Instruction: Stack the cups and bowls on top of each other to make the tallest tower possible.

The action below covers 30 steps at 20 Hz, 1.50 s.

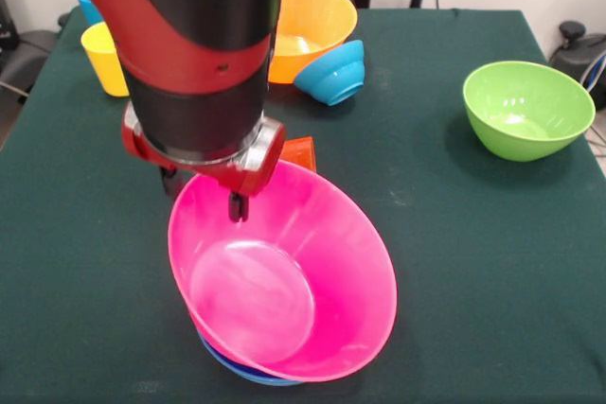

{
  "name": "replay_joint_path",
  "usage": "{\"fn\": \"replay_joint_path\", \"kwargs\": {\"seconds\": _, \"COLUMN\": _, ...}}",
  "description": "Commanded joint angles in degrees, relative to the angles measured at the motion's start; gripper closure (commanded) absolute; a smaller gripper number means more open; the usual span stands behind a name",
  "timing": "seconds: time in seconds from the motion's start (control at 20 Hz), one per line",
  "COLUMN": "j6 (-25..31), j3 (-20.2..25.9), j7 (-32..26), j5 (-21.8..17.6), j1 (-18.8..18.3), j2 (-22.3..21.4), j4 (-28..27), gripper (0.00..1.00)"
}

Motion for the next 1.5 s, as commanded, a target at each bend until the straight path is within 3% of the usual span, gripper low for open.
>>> {"fn": "replay_joint_path", "kwargs": {"seconds": 0.05, "j6": 9.6, "j3": 6.3, "j7": -16.8, "j5": -5.5, "j1": 0.9, "j2": -3.5, "j4": 1.2, "gripper": 0.0}}
{"fn": "replay_joint_path", "kwargs": {"seconds": 0.25, "j6": 11.6, "j3": 7.3, "j7": -18.4, "j5": -6.7, "j1": 0.0, "j2": -5.0, "j4": 1.4, "gripper": 0.0}}
{"fn": "replay_joint_path", "kwargs": {"seconds": 0.45, "j6": 11.5, "j3": 4.0, "j7": -17.8, "j5": -3.6, "j1": -0.6, "j2": -8.1, "j4": 4.9, "gripper": 0.0}}
{"fn": "replay_joint_path", "kwargs": {"seconds": 0.75, "j6": 11.1, "j3": 6.6, "j7": -20.2, "j5": -4.5, "j1": -1.1, "j2": -7.1, "j4": 4.2, "gripper": 0.0}}
{"fn": "replay_joint_path", "kwargs": {"seconds": 1.05, "j6": 19.8, "j3": 5.7, "j7": -25.0, "j5": -7.1, "j1": -0.6, "j2": -11.2, "j4": 3.3, "gripper": 0.0}}
{"fn": "replay_joint_path", "kwargs": {"seconds": 1.2, "j6": 24.9, "j3": 7.1, "j7": -24.3, "j5": -9.6, "j1": -0.5, "j2": -12.1, "j4": 1.7, "gripper": 0.0}}
{"fn": "replay_joint_path", "kwargs": {"seconds": 1.25, "j6": 25.9, "j3": 6.2, "j7": -23.5, "j5": -8.7, "j1": -0.4, "j2": -12.6, "j4": 2.7, "gripper": 0.0}}
{"fn": "replay_joint_path", "kwargs": {"seconds": 1.4, "j6": 21.6, "j3": 2.7, "j7": -18.6, "j5": -5.4, "j1": -0.5, "j2": -12.8, "j4": 7.3, "gripper": 0.0}}
{"fn": "replay_joint_path", "kwargs": {"seconds": 1.5, "j6": 17.0, "j3": 2.1, "j7": -17.3, "j5": -5.6, "j1": 0.0, "j2": -11.2, "j4": 8.1, "gripper": 0.0}}
